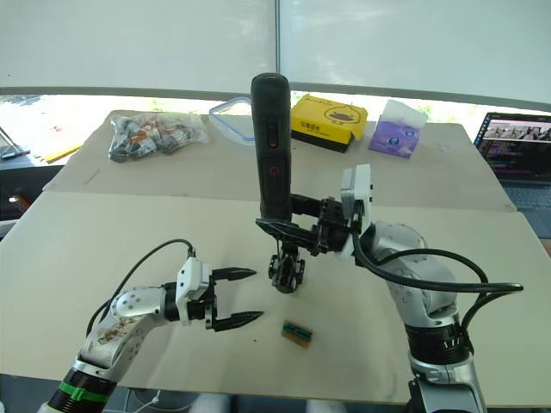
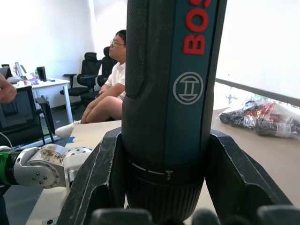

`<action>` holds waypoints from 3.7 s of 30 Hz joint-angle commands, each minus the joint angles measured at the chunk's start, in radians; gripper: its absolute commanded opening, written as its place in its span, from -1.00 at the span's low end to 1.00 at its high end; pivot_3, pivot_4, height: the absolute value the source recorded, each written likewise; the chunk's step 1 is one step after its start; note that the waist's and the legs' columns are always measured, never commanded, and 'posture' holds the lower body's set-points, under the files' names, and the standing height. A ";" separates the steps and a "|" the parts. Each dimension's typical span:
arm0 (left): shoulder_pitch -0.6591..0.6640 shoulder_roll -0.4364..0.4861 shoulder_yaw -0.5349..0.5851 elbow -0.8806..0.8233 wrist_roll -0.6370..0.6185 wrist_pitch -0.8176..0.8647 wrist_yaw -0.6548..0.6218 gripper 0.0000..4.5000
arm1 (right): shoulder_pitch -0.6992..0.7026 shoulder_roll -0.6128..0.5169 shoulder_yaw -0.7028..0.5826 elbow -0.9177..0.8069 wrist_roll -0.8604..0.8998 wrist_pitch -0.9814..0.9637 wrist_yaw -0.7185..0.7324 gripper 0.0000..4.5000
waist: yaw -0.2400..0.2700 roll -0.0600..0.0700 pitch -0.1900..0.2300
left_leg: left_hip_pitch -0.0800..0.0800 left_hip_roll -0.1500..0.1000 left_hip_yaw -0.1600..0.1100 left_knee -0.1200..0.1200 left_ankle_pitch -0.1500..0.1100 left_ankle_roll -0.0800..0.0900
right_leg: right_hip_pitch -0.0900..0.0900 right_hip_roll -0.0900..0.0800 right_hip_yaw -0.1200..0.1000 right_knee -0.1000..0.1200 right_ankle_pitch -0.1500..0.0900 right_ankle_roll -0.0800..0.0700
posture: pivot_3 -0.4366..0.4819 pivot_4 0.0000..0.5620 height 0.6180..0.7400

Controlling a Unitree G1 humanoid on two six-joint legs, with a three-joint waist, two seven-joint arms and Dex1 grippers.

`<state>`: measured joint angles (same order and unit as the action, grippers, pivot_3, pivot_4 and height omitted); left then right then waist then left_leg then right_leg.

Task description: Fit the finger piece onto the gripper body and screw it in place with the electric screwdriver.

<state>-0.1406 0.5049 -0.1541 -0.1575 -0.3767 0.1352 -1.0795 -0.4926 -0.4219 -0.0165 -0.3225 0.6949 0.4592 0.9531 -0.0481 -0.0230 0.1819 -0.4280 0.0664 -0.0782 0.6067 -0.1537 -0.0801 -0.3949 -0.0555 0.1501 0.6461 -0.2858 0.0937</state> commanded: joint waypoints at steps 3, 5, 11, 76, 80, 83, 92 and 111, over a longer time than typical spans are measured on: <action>0.003 -0.003 0.000 -0.010 -0.001 -0.017 -0.002 1.00 | -0.023 -0.003 -0.031 -0.025 0.019 -0.039 0.009 -0.13 | 0.000 0.000 0.000 | 0.000 0.000 0.000 0.000 0.000 0.000 | 0.000 0.000 0.000 0.000 0.000 0.000 | -0.05 -0.47 1.00; 0.003 -0.004 0.000 -0.009 -0.001 -0.017 -0.001 1.00 | -0.022 -0.002 -0.030 -0.027 0.019 -0.039 0.009 -0.13 | 0.000 0.000 0.000 | 0.000 0.000 0.000 0.000 0.000 0.000 | 0.000 0.000 0.000 0.000 0.000 0.000 | -0.05 -0.47 1.00; 0.004 -0.006 -0.002 -0.009 -0.001 -0.017 -0.002 1.00 | -0.014 0.006 -0.044 -0.043 0.062 -0.003 -0.013 -0.13 | 0.000 0.000 0.000 | 0.000 0.000 0.000 0.000 0.000 0.000 | 0.000 0.000 0.000 0.000 0.000 0.000 | -0.05 -0.47 1.00; 0.006 -0.025 0.002 -0.018 -0.010 0.002 0.033 1.00 | 0.016 0.000 -0.004 -0.002 0.031 -0.075 0.006 -0.13 | 0.000 0.000 0.000 | 0.000 0.000 0.000 0.001 0.000 0.000 | 0.000 0.000 0.000 0.000 0.000 0.000 | -0.05 -0.47 1.00; 0.008 -0.025 0.001 -0.019 -0.009 0.001 0.034 1.00 | 0.012 0.005 -0.003 -0.001 0.027 -0.075 0.004 -0.13 | 0.000 0.000 0.000 | 0.000 0.000 0.000 0.001 0.000 0.000 | 0.000 0.000 0.000 0.000 0.000 0.000 | -0.05 -0.47 1.00; 0.008 -0.024 0.001 -0.019 -0.009 0.001 0.035 1.00 | 0.010 0.005 -0.003 -0.001 0.023 -0.075 0.003 -0.13 | 0.000 0.000 0.000 | 0.000 0.000 0.000 0.001 0.000 0.000 | 0.000 0.000 0.000 0.000 0.000 0.000 | -0.05 -0.47 1.00; 0.009 -0.024 0.000 -0.018 -0.010 0.001 0.036 1.00 | 0.001 0.008 -0.002 0.001 0.016 -0.072 0.001 -0.13 | 0.000 0.000 0.000 | 0.000 0.000 0.000 0.001 0.000 0.000 | 0.000 0.000 0.000 0.000 0.000 0.000 | -0.05 -0.47 1.00; -0.108 -0.102 -0.064 0.117 0.110 0.029 0.147 1.00 | -0.003 -0.002 0.004 -0.029 0.024 -0.042 -0.006 -0.13 | 0.001 0.000 0.000 | 0.000 0.000 0.000 0.001 0.000 0.000 | 0.000 0.000 0.000 0.000 0.000 0.001 | -0.05 -0.47 1.00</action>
<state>-0.2328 0.4115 -0.2072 -0.0273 -0.2742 0.1594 -0.9325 -0.4671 -0.4186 -0.0050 -0.3063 0.7022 0.4183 0.9521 -0.0468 -0.0230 0.1820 -0.4281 0.0662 -0.0783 0.6076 -0.1536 -0.0801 -0.3947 -0.0554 0.1500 0.6463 -0.2853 0.0942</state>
